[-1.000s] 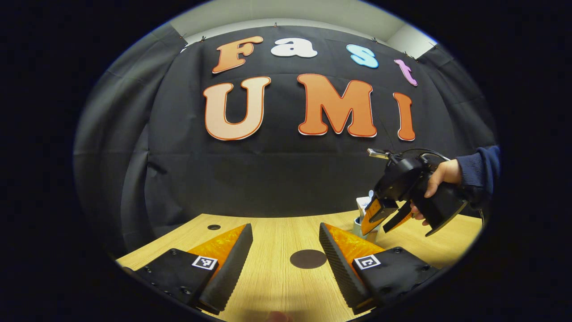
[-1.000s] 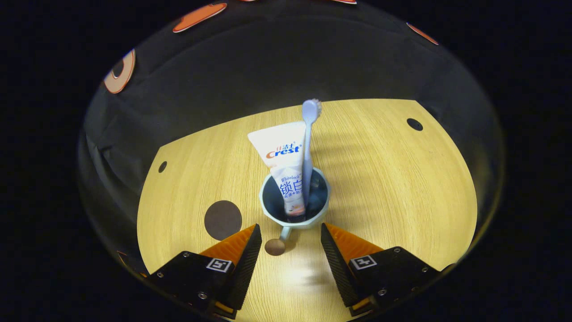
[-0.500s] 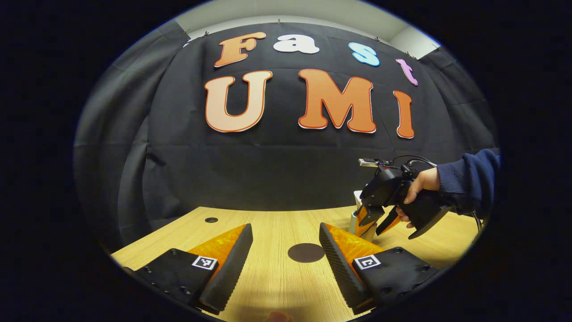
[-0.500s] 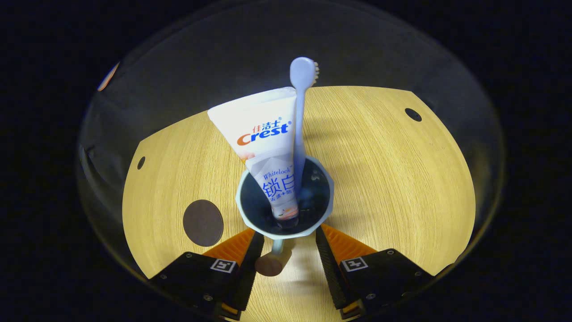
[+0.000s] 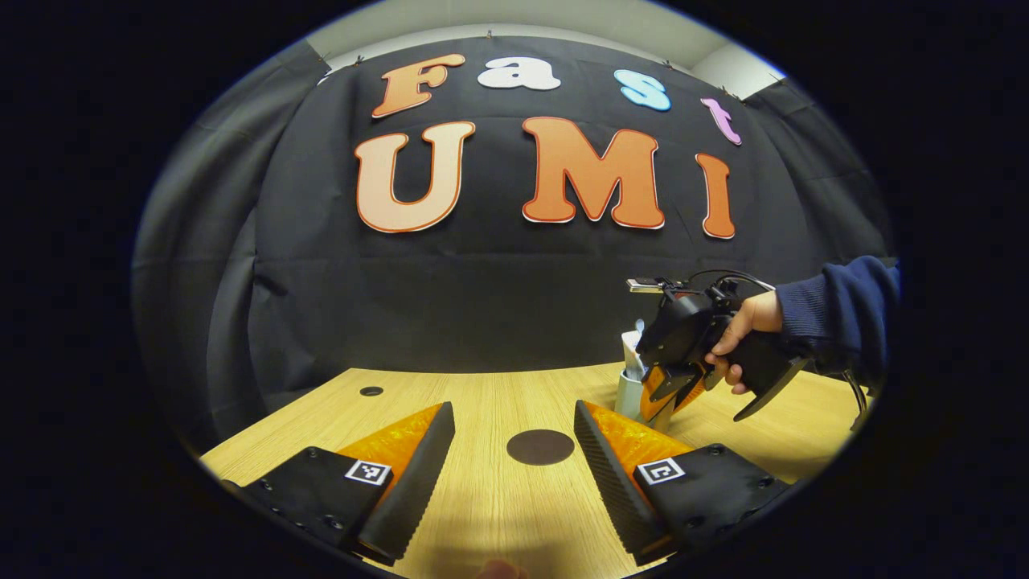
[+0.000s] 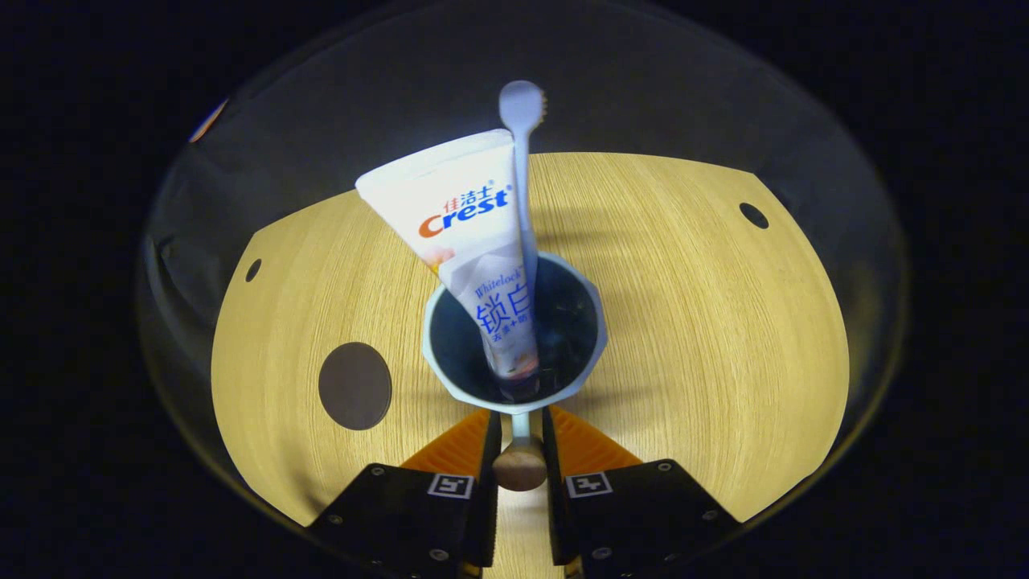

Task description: Put the toothbrush and toothpaste on the desktop into the cup, then pick up the cup and place it on the coaster on the desktop.

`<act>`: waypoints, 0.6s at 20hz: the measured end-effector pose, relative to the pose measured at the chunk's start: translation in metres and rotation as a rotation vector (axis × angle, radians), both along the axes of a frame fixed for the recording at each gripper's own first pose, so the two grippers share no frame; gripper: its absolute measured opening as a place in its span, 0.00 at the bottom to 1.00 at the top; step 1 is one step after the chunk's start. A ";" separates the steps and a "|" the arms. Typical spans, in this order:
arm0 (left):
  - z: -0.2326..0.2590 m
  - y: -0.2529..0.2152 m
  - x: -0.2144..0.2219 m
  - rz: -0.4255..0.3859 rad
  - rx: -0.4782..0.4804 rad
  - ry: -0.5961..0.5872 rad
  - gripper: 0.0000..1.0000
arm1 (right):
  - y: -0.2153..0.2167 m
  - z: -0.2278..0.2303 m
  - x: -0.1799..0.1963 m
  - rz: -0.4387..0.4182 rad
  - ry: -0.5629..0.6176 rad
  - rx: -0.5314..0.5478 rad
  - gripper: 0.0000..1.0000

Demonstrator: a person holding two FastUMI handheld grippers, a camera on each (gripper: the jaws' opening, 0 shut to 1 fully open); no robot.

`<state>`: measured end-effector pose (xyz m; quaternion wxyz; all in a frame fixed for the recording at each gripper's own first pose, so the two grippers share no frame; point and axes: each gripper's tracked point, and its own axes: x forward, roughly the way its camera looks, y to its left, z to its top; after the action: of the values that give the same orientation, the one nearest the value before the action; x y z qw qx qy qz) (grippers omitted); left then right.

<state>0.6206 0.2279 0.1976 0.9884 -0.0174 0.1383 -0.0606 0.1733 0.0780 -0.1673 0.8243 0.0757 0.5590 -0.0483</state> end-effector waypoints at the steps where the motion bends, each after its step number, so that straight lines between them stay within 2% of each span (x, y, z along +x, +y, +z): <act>1: 0.000 0.000 0.000 0.001 0.002 0.000 0.95 | 0.001 -0.001 -0.001 0.017 -0.006 -0.008 0.26; 4: 0.000 -0.003 -0.002 -0.004 0.009 0.001 0.95 | -0.002 0.001 0.002 0.053 -0.020 -0.022 0.23; 12: -0.003 -0.002 -0.007 0.000 0.013 0.008 0.95 | -0.004 0.003 0.008 0.124 -0.082 -0.019 0.23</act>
<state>0.6135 0.2259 0.1950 0.9879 -0.0114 0.1427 -0.0594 0.1809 0.0741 -0.1640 0.8486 0.0352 0.5279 0.0009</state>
